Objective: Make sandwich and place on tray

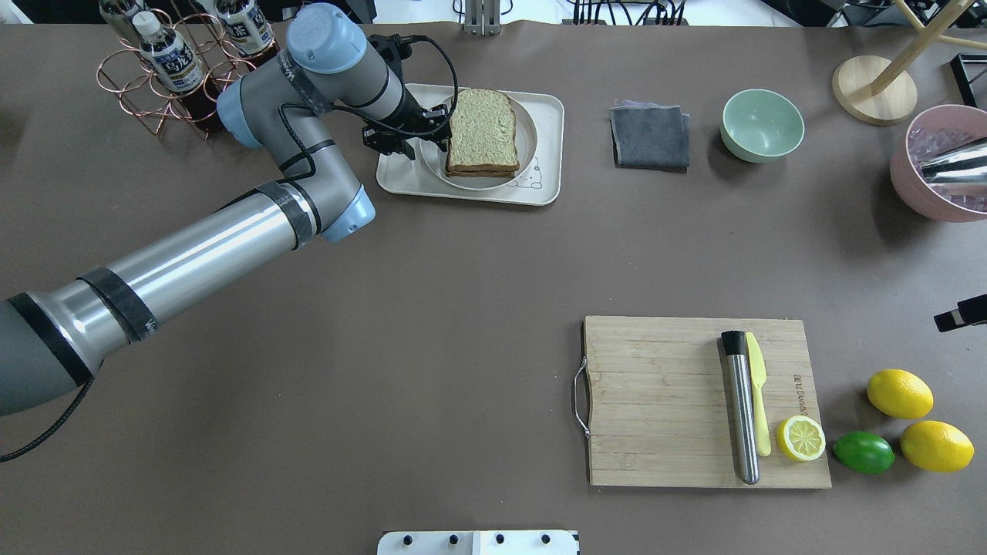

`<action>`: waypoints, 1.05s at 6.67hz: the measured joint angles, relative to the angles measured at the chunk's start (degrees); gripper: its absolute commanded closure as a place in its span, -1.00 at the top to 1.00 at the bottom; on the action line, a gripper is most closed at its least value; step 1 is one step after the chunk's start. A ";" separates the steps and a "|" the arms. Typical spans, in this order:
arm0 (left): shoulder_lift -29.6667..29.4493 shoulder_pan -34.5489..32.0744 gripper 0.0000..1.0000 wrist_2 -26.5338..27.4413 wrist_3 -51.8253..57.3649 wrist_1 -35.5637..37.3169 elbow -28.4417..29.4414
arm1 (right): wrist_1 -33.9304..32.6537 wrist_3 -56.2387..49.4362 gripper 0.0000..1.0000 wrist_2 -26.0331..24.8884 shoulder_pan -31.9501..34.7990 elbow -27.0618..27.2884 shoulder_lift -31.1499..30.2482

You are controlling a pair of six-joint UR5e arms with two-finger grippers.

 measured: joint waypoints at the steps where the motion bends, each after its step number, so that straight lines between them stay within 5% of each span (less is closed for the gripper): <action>1: 2.35 -0.21 0.94 -0.23 -0.42 1.62 -5.37 | 0.00 0.08 1.00 -0.02 0.03 0.04 0.02; 7: 30.00 -3.58 0.94 -7.30 8.72 35.59 -60.06 | -0.04 -0.33 1.00 -0.95 1.42 -0.04 -0.27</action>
